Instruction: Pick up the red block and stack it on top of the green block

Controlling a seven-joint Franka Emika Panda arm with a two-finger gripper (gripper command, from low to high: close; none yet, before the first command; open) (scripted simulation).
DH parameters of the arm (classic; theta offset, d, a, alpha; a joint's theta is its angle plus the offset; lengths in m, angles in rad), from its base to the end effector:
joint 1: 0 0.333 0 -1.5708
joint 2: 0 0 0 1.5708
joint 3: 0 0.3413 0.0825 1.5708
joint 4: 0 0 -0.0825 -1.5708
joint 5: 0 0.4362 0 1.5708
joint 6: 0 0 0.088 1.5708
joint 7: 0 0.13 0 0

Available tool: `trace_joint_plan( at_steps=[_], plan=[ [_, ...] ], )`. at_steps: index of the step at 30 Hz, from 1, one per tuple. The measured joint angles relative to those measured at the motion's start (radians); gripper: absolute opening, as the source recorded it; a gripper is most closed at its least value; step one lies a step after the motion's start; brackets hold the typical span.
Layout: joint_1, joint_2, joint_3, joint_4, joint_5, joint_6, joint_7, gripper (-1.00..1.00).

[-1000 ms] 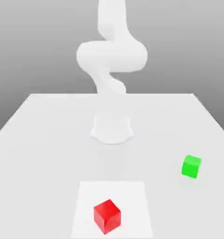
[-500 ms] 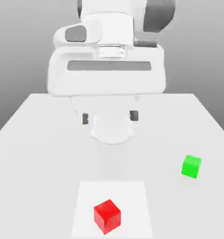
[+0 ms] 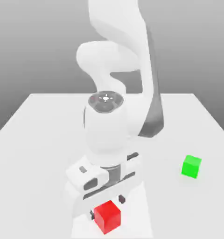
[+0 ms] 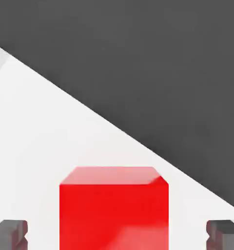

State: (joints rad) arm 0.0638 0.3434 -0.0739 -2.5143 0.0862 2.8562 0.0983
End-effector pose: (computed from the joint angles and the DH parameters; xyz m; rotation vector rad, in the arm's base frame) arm 0.4817 -0.0127 0.1014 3.1273 -0.2930 0.0007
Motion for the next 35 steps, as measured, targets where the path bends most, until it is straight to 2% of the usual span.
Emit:
trace_joint_plan(
  at_steps=[6,12,14,17,24,27,31,32,35],
  plan=[
    [-0.002,0.005,0.003,0.001,0.000,0.003,0.000,-1.00],
    [0.031,-0.181,0.001,-0.040,-0.042,-0.142,0.024,-1.00],
    [0.085,-0.235,0.062,-0.082,-0.034,-0.154,0.001,-1.00],
    [0.241,-0.316,0.150,-0.150,-0.014,-0.165,-0.042,-1.00],
    [0.512,-0.501,0.296,-0.312,0.014,-0.186,-0.133,-1.00],
    [0.533,-0.456,0.327,-0.332,-0.018,-0.122,-0.121,-1.00],
    [0.533,-0.320,0.312,-0.329,-0.118,0.009,-0.052,-1.00],
    [0.535,-0.289,0.302,-0.328,-0.144,0.037,-0.033,1.00],
    [0.535,-0.289,0.302,-0.328,-0.144,0.037,-0.033,1.00]
  ],
)
